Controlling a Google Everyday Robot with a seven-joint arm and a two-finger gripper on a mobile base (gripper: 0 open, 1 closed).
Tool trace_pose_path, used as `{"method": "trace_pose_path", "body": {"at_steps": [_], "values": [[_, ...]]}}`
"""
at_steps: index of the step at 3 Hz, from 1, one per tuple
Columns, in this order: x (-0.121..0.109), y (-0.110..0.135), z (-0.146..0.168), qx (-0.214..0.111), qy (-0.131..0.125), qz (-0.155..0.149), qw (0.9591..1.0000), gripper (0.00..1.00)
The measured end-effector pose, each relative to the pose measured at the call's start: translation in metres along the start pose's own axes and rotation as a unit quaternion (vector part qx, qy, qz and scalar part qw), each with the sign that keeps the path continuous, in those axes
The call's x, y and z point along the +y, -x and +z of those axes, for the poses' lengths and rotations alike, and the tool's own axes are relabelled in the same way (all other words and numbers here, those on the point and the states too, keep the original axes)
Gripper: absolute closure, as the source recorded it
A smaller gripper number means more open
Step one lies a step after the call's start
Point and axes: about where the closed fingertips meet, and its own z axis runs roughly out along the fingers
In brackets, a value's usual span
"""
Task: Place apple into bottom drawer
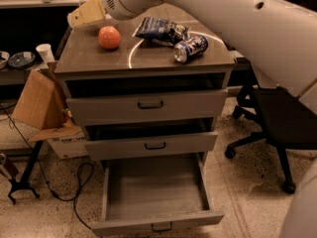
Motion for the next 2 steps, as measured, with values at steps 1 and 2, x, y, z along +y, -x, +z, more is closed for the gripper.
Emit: {"method": "trace_pose_path", "body": {"at_steps": [1, 2], "values": [[0.002, 0.01, 0.054, -0.009, 0.027, -0.027, 0.9992, 0.0], [-0.007, 0.011, 0.096, -0.012, 0.042, -0.03, 0.9986, 0.0]]}}
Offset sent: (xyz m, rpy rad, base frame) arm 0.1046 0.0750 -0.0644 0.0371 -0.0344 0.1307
